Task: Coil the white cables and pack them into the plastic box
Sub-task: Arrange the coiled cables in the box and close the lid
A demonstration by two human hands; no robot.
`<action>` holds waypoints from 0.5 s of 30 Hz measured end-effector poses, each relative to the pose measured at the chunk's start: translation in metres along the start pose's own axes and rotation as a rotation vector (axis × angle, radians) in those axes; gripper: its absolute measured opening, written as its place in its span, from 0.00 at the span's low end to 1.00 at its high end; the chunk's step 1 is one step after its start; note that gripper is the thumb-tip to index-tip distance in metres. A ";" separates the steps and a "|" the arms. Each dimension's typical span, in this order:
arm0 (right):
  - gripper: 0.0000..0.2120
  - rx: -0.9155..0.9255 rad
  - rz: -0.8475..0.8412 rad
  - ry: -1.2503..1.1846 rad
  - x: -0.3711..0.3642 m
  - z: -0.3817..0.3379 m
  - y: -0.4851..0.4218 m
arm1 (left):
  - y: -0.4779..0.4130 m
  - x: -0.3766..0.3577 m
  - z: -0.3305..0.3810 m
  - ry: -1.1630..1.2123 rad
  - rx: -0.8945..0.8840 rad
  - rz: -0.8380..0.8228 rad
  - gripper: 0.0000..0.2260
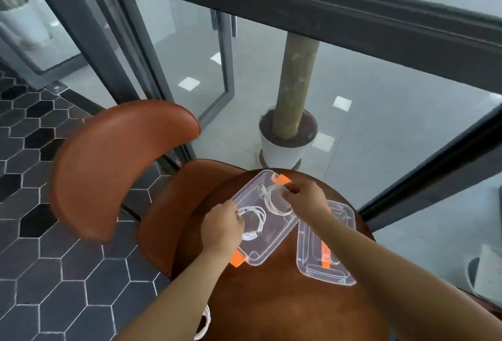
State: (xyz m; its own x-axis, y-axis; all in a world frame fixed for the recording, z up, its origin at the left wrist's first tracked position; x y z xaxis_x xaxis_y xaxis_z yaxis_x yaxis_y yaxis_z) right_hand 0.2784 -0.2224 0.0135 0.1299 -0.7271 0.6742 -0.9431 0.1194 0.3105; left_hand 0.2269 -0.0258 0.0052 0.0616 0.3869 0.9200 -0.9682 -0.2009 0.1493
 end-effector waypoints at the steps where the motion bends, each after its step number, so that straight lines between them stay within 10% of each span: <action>1: 0.11 0.001 -0.015 0.047 -0.005 0.000 -0.008 | -0.006 -0.003 0.002 -0.030 -0.035 -0.011 0.05; 15: 0.16 0.253 -0.195 0.784 -0.051 -0.002 -0.058 | -0.033 -0.060 0.016 -0.327 -0.165 -0.246 0.09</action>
State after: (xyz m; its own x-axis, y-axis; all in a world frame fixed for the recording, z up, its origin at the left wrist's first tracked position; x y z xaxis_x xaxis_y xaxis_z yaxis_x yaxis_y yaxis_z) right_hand 0.3271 -0.1906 -0.0379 0.3845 -0.0285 0.9227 -0.9095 -0.1826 0.3734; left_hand 0.2586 -0.0564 -0.0491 0.3433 0.0947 0.9344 -0.9391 0.0188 0.3431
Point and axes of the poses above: each hand's wrist, its own y-axis away from the middle knuckle, its own x-axis out of the back of the hand, z = x × y, the point moved 2 cm from there along -y, towards the middle knuckle, and after that the axes turned 2 degrees about -y, right-handed, at the moved point
